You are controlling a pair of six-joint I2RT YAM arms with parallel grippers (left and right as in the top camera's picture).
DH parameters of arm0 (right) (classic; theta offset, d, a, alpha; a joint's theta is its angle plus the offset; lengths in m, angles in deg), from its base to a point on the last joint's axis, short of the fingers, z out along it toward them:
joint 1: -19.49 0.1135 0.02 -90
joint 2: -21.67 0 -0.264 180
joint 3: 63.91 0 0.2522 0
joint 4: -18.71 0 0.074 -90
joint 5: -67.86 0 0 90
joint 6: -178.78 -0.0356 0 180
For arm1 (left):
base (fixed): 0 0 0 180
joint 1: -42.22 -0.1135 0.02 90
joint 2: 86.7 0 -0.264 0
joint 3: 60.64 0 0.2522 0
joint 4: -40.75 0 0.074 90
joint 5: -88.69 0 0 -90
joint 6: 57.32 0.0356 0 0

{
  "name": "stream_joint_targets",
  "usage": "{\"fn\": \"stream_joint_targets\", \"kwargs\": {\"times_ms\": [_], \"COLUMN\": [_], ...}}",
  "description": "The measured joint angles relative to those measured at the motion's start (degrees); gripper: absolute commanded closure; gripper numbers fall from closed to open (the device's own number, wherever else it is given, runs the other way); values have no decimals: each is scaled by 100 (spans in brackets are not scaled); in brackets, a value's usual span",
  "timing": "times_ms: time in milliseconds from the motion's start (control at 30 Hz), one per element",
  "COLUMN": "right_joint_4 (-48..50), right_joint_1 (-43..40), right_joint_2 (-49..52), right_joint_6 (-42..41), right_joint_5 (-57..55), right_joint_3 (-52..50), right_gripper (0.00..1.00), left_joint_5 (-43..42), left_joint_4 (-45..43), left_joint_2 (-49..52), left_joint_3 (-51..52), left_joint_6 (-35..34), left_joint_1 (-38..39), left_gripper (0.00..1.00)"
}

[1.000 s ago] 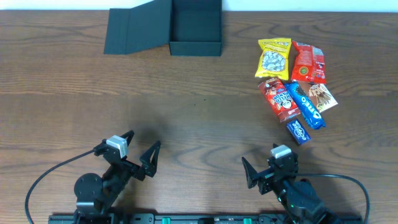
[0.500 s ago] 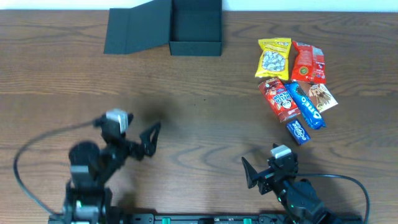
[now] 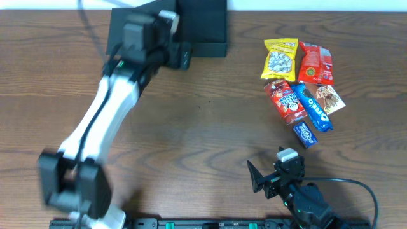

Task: Pack container
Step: 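Reach the left gripper to the black box's lid edge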

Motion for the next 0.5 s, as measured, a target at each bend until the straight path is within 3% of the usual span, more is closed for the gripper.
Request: {"fn": "stream_joint_targets", "kwargs": {"times_ms": [167, 500], "right_joint_4": [0, 0], "right_joint_1": [0, 0], "right_joint_2": [-2, 0], "right_joint_6": [0, 0], "right_joint_5": [4, 4], "right_joint_3": [0, 0], "right_gripper": [1, 1], "left_joint_5": [-98, -868], "left_joint_4": [-57, -973], "left_joint_2": [1628, 2151], "left_joint_3": [-1545, -1591], "left_joint_6": [-804, -2382], "left_joint_1": [35, 149], "left_gripper": [5, 5]}}
